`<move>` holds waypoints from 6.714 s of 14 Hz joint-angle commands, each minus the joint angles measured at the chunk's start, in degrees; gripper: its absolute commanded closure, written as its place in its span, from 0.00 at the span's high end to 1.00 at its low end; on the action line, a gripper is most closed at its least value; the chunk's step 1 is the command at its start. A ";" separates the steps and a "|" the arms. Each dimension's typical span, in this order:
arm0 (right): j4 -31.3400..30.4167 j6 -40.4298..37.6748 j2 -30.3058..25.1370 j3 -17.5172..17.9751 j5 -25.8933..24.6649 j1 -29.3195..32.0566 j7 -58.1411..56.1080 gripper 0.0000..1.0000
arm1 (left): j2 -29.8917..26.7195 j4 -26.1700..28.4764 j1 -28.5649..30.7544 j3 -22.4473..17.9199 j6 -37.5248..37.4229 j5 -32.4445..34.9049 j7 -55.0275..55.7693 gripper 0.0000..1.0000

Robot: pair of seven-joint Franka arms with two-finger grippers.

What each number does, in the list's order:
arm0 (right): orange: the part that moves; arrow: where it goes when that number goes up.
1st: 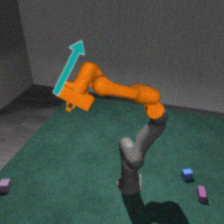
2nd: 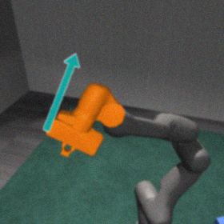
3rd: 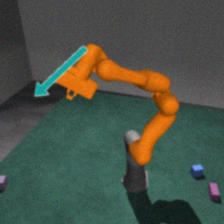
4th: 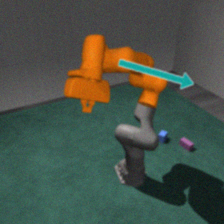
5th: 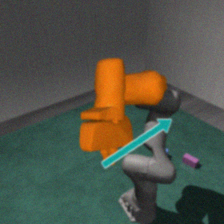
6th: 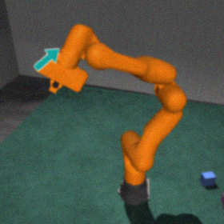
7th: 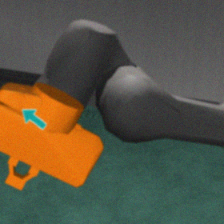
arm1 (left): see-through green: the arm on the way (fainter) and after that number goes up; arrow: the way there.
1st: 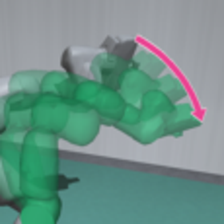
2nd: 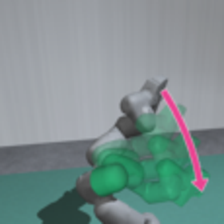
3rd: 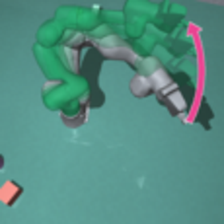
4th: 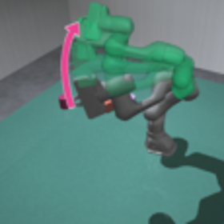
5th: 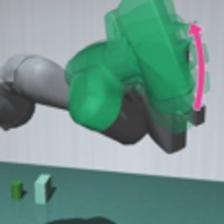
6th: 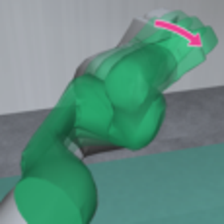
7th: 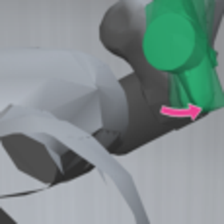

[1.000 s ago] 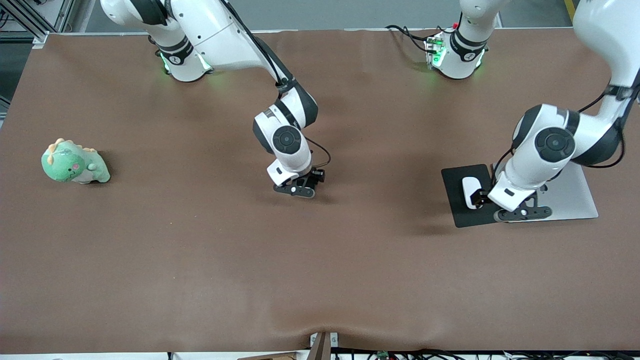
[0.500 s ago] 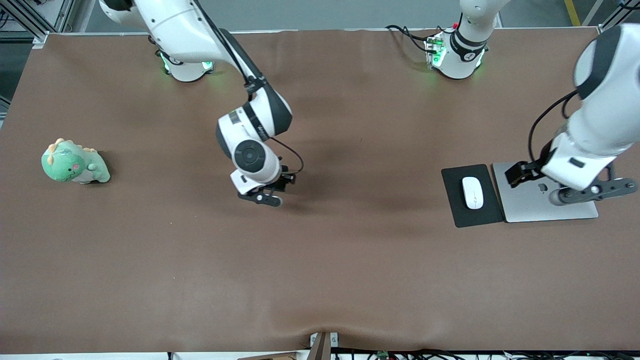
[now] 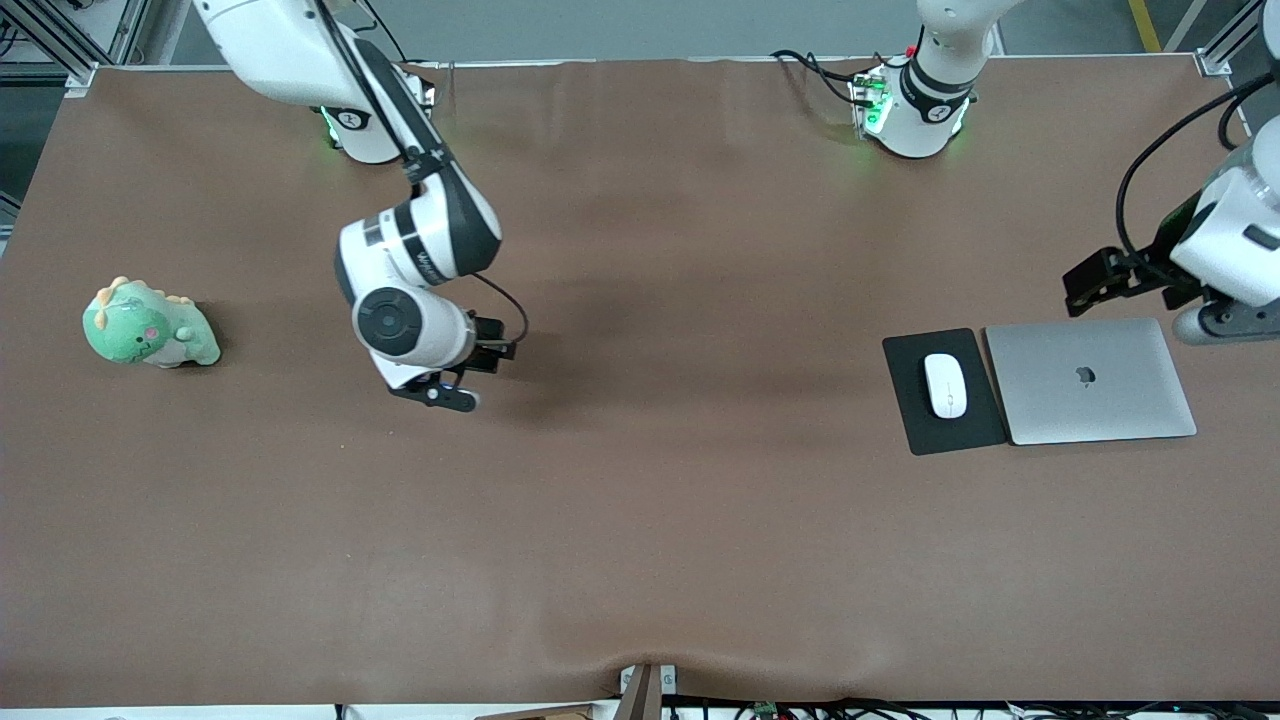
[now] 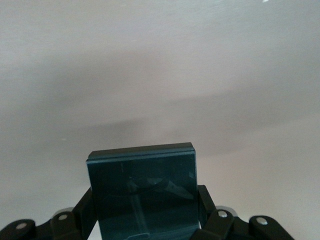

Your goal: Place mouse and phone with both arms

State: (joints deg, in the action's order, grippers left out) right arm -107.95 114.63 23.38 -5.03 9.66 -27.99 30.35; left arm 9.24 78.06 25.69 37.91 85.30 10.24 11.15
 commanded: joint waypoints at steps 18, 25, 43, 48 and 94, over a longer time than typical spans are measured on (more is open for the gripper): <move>-18.44 13.86 -7.92 0.99 -5.79 23.67 -33.58 0.00 | -12.06 7.63 -24.28 -33.69 -2.68 -10.33 -8.25 1.00; -21.95 20.27 -6.34 0.90 -10.96 32.37 -34.92 0.00 | -11.18 7.81 -24.98 -32.73 0.03 -10.86 -7.72 1.00; -16.53 12.24 -2.29 1.08 -10.97 33.79 -34.65 1.00 | -10.03 7.54 -24.54 -31.67 0.31 -10.86 -6.31 1.00; -9.58 0.62 -4.65 1.16 -10.97 33.17 -34.30 1.00 | -9.59 7.63 -24.63 -31.67 0.40 -10.86 -6.31 1.00; 20.85 -42.83 -27.34 0.37 -8.69 24.82 -37.38 1.00 | -10.56 8.07 -24.98 -29.57 0.31 -10.68 -5.79 1.00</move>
State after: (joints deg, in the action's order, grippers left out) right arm -81.66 69.40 -0.38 -5.09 2.07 -3.66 -7.31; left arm -0.42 85.89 0.65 7.69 85.60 0.52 4.10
